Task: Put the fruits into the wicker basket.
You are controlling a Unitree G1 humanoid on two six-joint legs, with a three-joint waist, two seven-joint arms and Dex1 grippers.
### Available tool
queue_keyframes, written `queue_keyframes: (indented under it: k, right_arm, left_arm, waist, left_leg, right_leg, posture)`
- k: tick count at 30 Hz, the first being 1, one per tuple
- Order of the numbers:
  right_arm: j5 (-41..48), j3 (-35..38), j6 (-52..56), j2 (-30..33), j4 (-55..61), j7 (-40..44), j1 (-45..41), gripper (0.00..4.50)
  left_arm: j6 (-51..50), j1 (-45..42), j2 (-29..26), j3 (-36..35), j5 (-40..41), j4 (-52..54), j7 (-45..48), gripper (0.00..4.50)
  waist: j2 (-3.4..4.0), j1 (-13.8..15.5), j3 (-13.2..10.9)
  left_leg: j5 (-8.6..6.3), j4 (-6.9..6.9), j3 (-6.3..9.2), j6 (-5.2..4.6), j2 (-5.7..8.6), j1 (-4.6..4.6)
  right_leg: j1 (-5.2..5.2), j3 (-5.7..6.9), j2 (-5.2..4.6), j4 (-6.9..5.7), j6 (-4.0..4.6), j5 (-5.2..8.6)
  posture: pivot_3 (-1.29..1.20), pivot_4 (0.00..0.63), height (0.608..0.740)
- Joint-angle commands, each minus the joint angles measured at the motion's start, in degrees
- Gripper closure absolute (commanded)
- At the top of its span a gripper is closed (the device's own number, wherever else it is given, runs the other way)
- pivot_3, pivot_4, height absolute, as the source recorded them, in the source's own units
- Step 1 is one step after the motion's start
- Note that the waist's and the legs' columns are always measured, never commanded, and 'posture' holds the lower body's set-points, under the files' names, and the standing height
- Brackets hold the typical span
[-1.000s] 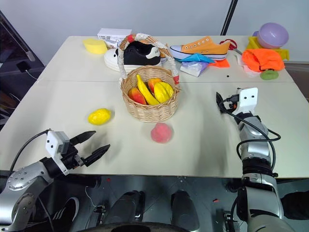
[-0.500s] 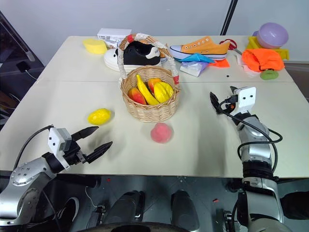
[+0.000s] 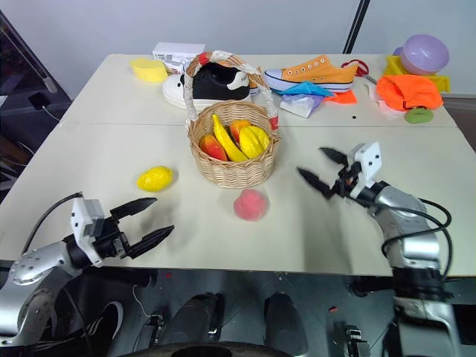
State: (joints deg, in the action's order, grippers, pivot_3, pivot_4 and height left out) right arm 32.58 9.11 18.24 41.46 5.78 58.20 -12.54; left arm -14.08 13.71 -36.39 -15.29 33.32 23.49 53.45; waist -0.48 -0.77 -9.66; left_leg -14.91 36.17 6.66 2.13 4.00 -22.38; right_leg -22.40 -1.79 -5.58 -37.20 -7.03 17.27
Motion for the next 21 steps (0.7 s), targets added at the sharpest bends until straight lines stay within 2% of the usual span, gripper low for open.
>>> queue_keyframes:
  k: [1,4,8,11,21]
  right_arm:
    - [1.89,-4.68,5.35,5.0,11.13,5.54,-1.2,0.09]
    - [-1.61,-11.98,8.99,5.05,16.32,4.13,-4.32,0.09]
    - [-7.67,-18.47,12.17,-0.39,14.14,-2.78,-11.96,0.09]
    - [-8.36,-20.87,14.31,-2.25,14.5,-3.51,-12.79,0.09]
    - [-18.07,-25.5,6.53,-4.81,7.01,-4.76,-12.84,0.09]
  left_arm:
    - [1.04,-0.07,-2.68,-2.25,1.55,0.24,3.74,0.0]
    - [3.6,0.62,-6.28,-0.87,-2.22,0.07,7.79,0.0]
    - [5.4,-0.84,-8.31,-1.21,-3.93,-1.31,8.88,0.0]
    - [6.25,-0.84,-8.21,-1.35,-4.29,-1.05,8.97,0.0]
    - [5.41,0.06,-5.98,-0.86,-3.14,1.02,6.89,0.0]
  waist:
    - [-0.03,-0.17,0.02]
    - [-0.13,-0.18,0.05]
    - [-0.12,0.02,0.04]
    - [-0.18,0.53,0.06]
    - [-0.18,0.01,0.05]
  left_leg:
    - [0.0,0.01,-0.01,0.0,-0.02,0.02]
    - [-0.01,0.01,-0.02,0.01,-0.22,0.06]
    - [0.0,-0.01,-0.04,0.02,-0.21,-0.02]
    - [-0.01,-0.02,0.04,0.02,-0.17,-0.06]
    - [-0.04,-0.08,0.03,-0.01,-0.16,-0.14]
  right_leg:
    - [0.01,0.0,0.0,0.0,0.03,0.0]
    - [0.06,0.05,0.12,0.11,0.11,-0.03]
    - [-0.02,0.05,0.09,0.14,0.12,-0.04]
    - [0.01,0.16,0.03,0.24,0.12,-0.05]
    - [-0.06,0.19,0.03,0.3,0.1,-0.06]
  posture:
    - [0.0,0.15,0.74]
    - [0.0,0.15,0.74]
    - [0.0,0.15,0.74]
    - [0.0,0.15,0.74]
    - [0.0,0.15,0.74]
